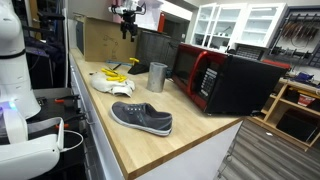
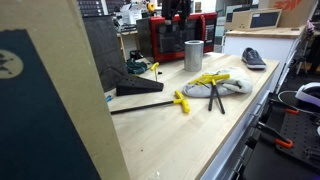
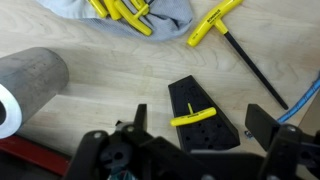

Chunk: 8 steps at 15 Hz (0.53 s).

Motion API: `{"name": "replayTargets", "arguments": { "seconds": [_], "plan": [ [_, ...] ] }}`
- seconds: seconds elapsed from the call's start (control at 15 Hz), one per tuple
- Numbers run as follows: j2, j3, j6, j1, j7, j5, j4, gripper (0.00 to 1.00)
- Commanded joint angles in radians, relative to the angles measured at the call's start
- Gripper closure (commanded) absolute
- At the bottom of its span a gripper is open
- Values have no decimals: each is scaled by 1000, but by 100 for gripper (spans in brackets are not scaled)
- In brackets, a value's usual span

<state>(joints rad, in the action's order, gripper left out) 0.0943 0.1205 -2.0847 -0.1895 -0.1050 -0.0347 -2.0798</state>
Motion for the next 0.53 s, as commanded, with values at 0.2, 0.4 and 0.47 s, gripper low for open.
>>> {"name": "replayTargets", "arguments": {
  "seconds": [0.2,0.4,0.47],
  "plan": [
    [66,4,64,20,54,-25,-22,0],
    [78,5,89,23,62,-23,-19,0],
    [82,5,102,24,59,-24,-17,0]
  ]
}}
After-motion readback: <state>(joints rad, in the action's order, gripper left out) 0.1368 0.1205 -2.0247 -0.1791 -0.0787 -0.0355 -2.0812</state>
